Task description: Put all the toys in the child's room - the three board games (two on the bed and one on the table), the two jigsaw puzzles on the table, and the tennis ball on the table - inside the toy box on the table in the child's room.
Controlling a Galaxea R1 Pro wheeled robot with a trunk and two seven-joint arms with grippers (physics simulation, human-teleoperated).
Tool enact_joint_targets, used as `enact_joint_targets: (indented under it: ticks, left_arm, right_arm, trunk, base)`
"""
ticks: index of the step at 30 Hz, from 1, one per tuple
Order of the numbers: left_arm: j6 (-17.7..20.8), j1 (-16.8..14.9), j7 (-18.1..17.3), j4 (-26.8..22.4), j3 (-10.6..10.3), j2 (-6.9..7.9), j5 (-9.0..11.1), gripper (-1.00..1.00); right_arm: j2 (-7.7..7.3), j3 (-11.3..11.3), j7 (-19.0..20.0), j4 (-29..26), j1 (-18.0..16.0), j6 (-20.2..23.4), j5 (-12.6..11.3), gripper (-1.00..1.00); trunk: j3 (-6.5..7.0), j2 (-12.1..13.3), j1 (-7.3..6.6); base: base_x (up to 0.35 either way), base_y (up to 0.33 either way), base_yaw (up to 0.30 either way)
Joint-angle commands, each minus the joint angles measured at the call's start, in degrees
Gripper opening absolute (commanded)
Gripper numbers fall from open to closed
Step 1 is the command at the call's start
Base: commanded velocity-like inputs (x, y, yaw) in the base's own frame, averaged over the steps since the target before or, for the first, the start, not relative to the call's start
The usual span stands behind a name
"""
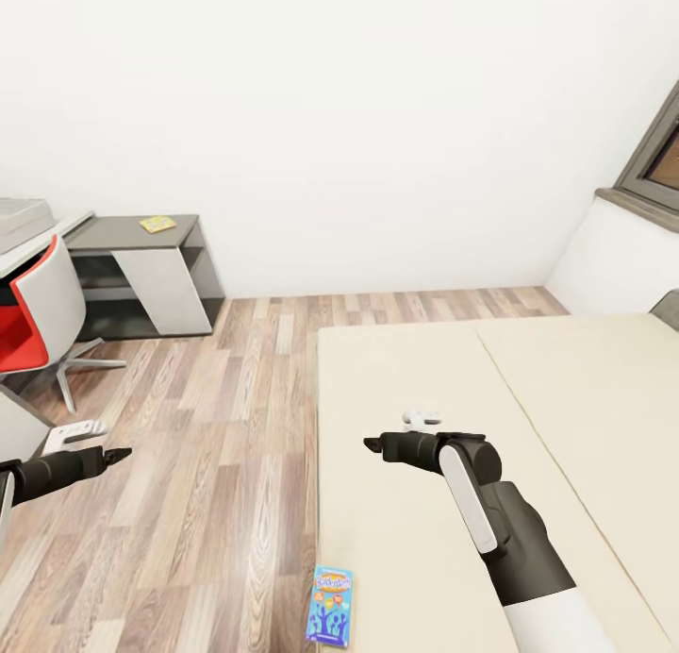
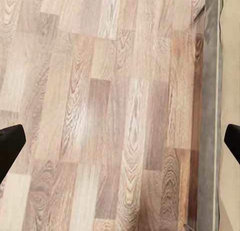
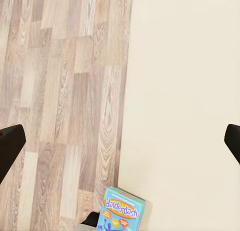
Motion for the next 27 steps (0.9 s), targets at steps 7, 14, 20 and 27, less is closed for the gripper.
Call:
enact_joint_targets:
  ticks: [7,14,20,27]
  left_arm:
    - [0.2,-0.2,-0.6,0.1,0.1,0.13,-0.6,1.00]
    - [0.3,-0.5,-0.6,0.9,0.3,0.46,-0.6,1.00]
    - [0.2,-0.6,-0.6,2.2,0.5,0.54,-0.6,1.00]
    - [0.2,-0.6,-1.1,2.6,0.5,0.56,-0.6,1.00]
  right_arm:
    - [0.01,0.0,-0.1,0.0,0.0,0.2,-0.1,1.00]
    - [0.01,0.0,-0.1,0.0,0.0,0.2,-0.1,1.00]
    - [0.01,0.0,-0.1,0.0,0.0,0.2,-0.1,1.00]
    - [0.01,0.0,-0.1,0.0,0.0,0.2,-0.1,1.00]
  trunk:
    - [0.56,-0.1,0.04]
    - [1.23,-0.1,0.04]
    - [1.80,-0.1,0.04]
    - [2.46,-0.1,0.04]
  base:
    - [0.000,0.000,0.000]
    - [0.000,0.000,0.000]
    - [0.000,0.000,0.000]
    - [0.000,0.000,0.000]
